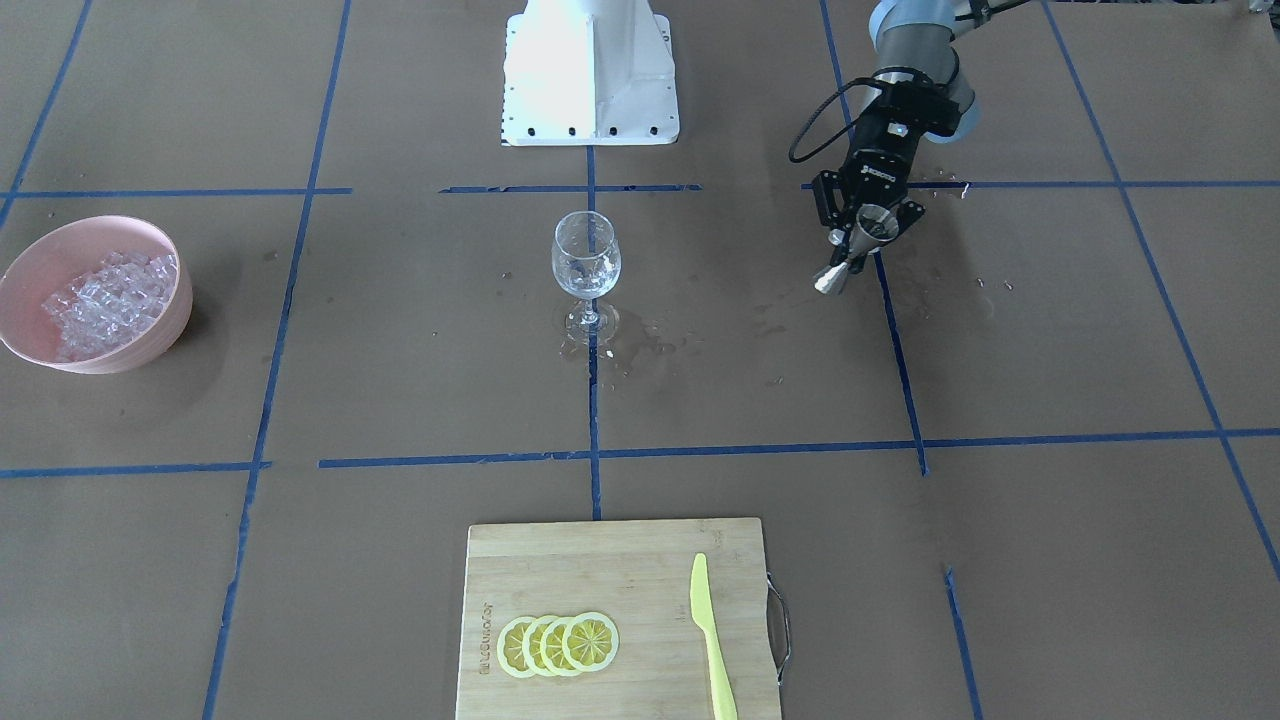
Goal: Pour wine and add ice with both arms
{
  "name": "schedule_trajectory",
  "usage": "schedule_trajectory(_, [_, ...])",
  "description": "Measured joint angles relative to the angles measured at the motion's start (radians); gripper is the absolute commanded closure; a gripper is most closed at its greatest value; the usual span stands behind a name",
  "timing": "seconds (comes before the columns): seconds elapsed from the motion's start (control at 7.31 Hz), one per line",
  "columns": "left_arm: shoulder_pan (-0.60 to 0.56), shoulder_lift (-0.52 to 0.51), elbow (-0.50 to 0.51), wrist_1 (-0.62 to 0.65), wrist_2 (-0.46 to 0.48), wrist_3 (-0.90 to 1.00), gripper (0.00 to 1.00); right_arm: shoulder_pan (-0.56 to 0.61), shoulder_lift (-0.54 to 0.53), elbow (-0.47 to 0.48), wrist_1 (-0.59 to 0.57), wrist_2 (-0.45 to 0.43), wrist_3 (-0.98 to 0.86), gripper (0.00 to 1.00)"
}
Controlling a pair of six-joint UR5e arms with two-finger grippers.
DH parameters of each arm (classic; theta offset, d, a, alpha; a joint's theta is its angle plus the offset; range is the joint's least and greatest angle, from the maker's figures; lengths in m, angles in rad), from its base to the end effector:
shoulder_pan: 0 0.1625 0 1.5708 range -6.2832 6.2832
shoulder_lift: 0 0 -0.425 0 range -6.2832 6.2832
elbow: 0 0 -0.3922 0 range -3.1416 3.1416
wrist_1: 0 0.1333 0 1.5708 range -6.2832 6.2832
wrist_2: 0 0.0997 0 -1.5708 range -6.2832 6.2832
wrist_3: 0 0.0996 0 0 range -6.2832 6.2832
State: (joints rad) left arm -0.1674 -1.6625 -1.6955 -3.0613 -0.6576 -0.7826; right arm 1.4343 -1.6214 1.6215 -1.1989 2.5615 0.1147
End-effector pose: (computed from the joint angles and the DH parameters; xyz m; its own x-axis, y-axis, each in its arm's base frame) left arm 0.4269 -0.2873 0.3945 0.5261 0.3506 -0.7748 0.7119 0.3168 0.6268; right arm -0.0163 -0.4857 0.6015 0.5129 -0.2677 0.8157 0.0685 0.9599 0.2719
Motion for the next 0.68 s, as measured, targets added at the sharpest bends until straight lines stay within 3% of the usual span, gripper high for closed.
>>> schedule_trajectory(0.27, [-0.009,-0.061,-0.028,0.044,-0.090,0.051,1.00,0.000,0.001,-0.001,0.001,-0.001,-0.001,0.00])
schedule_trajectory(0.68, [-0.012,-0.119,-0.063,0.158,-0.133,0.064,1.00,0.000,0.001,-0.001,0.001,-0.001,0.000,0.00])
